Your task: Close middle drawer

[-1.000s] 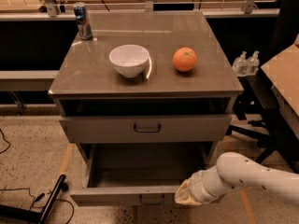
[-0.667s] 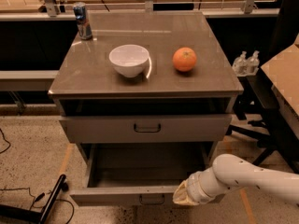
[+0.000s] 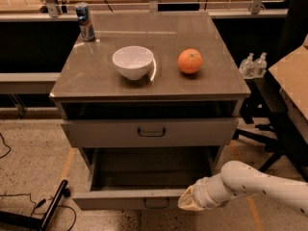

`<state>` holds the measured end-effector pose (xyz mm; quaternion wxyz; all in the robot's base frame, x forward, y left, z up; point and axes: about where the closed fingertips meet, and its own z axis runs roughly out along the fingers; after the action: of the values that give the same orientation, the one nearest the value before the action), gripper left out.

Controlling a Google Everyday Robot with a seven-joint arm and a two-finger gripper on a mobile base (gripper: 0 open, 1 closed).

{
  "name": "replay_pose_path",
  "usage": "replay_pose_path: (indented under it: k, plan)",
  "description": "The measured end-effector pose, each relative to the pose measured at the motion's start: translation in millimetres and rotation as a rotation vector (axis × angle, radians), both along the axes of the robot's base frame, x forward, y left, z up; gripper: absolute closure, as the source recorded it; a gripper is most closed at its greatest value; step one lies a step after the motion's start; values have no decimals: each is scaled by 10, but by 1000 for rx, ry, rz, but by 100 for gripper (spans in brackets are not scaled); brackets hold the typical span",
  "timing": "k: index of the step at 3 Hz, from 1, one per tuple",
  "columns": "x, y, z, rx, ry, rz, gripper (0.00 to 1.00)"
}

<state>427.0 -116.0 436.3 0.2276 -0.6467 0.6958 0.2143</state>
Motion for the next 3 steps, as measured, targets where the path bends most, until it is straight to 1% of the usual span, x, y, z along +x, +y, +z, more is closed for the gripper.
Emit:
replay_pose_path:
  k: [2, 3]
  plan:
    - [305, -88, -4, 30, -45, -45, 100]
    - [471, -93, -40, 49, -58, -67, 100]
